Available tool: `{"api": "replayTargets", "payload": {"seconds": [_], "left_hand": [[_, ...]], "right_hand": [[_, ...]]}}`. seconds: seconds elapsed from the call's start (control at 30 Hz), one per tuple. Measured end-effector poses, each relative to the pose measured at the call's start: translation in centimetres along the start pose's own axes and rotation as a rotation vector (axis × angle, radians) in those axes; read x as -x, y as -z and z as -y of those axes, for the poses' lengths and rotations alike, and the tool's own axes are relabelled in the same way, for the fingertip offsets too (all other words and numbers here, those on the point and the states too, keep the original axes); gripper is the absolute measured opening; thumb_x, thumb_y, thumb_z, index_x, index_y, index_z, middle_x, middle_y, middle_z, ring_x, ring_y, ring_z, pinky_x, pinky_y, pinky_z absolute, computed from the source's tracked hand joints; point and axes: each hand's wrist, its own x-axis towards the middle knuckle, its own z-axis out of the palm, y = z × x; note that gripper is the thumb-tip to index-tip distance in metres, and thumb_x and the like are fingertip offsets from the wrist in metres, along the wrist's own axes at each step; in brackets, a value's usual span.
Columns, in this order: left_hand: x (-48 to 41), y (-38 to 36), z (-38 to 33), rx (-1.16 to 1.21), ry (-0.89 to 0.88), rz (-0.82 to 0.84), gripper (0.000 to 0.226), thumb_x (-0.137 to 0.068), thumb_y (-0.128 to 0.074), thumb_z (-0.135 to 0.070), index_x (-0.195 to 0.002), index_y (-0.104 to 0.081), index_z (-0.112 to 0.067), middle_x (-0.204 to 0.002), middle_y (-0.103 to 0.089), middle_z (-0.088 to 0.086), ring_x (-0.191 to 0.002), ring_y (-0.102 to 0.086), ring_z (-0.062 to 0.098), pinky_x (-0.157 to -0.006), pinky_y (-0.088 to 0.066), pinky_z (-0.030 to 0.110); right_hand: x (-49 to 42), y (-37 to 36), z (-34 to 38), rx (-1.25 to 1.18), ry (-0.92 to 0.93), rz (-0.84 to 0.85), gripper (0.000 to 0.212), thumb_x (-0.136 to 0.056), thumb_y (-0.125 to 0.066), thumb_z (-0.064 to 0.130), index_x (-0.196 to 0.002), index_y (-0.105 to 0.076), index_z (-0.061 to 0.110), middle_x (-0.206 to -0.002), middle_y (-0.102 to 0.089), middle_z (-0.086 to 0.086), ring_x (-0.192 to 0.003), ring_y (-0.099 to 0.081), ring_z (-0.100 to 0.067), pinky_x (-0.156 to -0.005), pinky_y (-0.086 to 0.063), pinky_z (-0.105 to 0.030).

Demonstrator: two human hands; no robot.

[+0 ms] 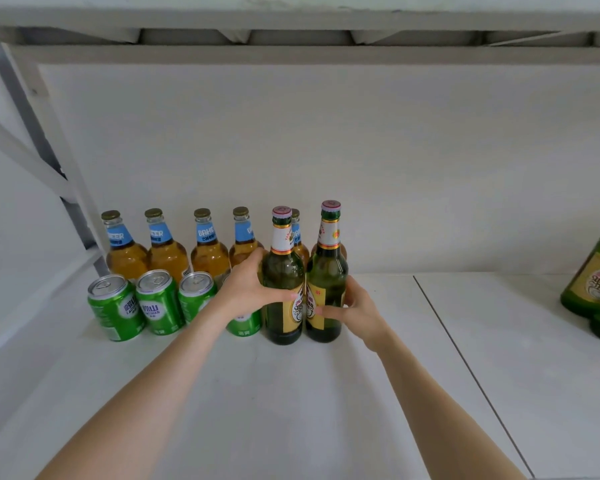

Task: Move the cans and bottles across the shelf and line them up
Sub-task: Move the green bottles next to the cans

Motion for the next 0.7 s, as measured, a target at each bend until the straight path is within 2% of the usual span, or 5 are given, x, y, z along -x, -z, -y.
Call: {"api": "replayTargets", "payload": {"seconds": [0.13, 0.27, 0.4, 0.5, 0.7], "left_hand": [[0.9, -0.3, -0.7, -0.026, -0.031, -0.058, 0.083, -0.065, -0.088, -0.04, -0.132, -0.044, -0.023, -0.13, -0.055, -0.008, -0.111, -0.047, 0.006, -0.09, -0.041, 0.025], [2.1, -0.9, -1.3, -0.03, -0.046, -0.09, 0.075, -0.061, -0.09, -0.042, -0.121, -0.048, -0.022, -0.118, -0.059, -0.008, -0.106, -0.051, 0.007, -0.082, -0.041, 0.02], [3.7, -1.7, -2.2, 0.039, -0.006, -0.105, 0.07, -0.063, -0.09, -0.037, -0.12, -0.051, -0.022, -0.111, -0.057, -0.012, -0.103, -0.052, 0.008, -0.079, -0.041, 0.018], [4.9, -2.0, -2.3, 0.167, 0.098, -0.131, 0.068, -0.062, -0.091, -0.034, -0.119, -0.055, -0.025, -0.113, -0.062, -0.011, -0.105, -0.055, 0.01, -0.082, -0.045, 0.025], [7.7, -2.5, -3.1, 0.563, 0.264, -0.114, 0.044, -0.067, -0.088, -0.018, -0.102, -0.064, -0.031, -0.103, -0.071, -0.007, -0.101, -0.064, 0.012, -0.077, -0.052, 0.027]], "right_hand": [[1.1, 0.2, -0.3, -0.049, -0.007, -0.02, 0.066, -0.073, -0.082, 0.011, -0.129, -0.05, 0.023, -0.122, -0.063, 0.006, -0.109, -0.056, -0.01, -0.074, -0.048, -0.016], [2.7, 0.6, -0.4, -0.084, -0.016, -0.035, 0.066, -0.071, -0.083, 0.009, -0.128, -0.052, 0.022, -0.121, -0.064, 0.005, -0.108, -0.057, -0.01, -0.073, -0.048, -0.016], [4.4, 1.0, -0.5, -0.167, -0.053, -0.065, 0.072, -0.057, -0.086, 0.02, -0.123, -0.056, 0.024, -0.116, -0.068, 0.003, -0.11, -0.062, -0.021, -0.087, -0.056, -0.039], [5.7, 1.4, -0.6, -0.259, -0.111, -0.088, 0.066, -0.06, -0.086, 0.013, -0.119, -0.059, 0.024, -0.112, -0.071, 0.001, -0.108, -0.064, -0.024, -0.09, -0.055, -0.047], [8.6, 2.2, 0.0, -0.422, -0.219, -0.143, 0.05, -0.076, -0.075, 0.002, -0.119, -0.059, 0.02, -0.109, -0.07, -0.003, -0.102, -0.066, -0.025, -0.078, -0.055, -0.041]]}}
